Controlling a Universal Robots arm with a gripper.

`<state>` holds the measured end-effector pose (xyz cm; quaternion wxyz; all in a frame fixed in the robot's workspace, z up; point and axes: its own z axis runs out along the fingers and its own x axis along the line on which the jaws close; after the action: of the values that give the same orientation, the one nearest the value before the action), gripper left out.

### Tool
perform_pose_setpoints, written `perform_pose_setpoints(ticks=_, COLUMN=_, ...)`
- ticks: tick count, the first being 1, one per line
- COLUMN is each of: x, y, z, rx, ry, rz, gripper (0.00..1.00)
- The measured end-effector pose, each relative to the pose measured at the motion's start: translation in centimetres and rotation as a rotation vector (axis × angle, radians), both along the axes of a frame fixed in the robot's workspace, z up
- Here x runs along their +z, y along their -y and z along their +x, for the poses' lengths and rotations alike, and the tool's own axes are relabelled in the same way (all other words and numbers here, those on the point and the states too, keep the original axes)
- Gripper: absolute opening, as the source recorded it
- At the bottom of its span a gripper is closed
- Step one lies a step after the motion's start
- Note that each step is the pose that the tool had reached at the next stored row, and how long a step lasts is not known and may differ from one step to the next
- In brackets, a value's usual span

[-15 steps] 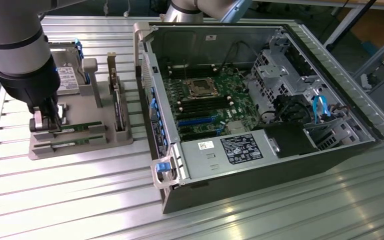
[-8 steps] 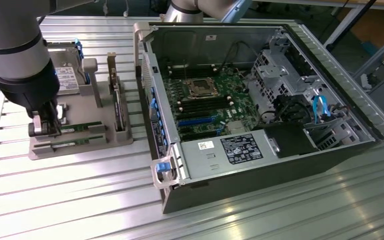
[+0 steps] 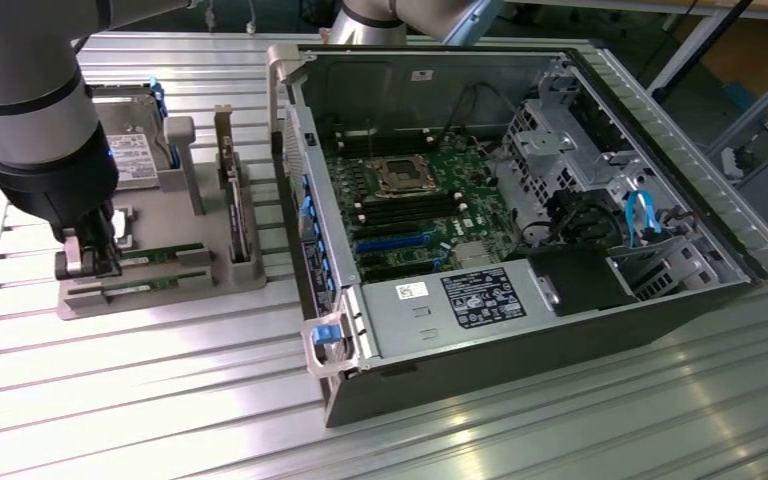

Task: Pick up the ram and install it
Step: 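Pick up the ram and move it above insertion slot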

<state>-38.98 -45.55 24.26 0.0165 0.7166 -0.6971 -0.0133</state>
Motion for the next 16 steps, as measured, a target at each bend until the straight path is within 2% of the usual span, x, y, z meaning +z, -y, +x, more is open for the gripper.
perform_pose_setpoints(ticks=2, x=-0.05, y=0.00, z=0.0, rx=0.000, ry=0.0001, rz=0.0001, gripper=0.24)
perform_pose_setpoints(ticks=16, x=-2.42, y=0.02, z=0.0, rx=0.000, ry=0.0000, rz=0.0000, gripper=0.24)
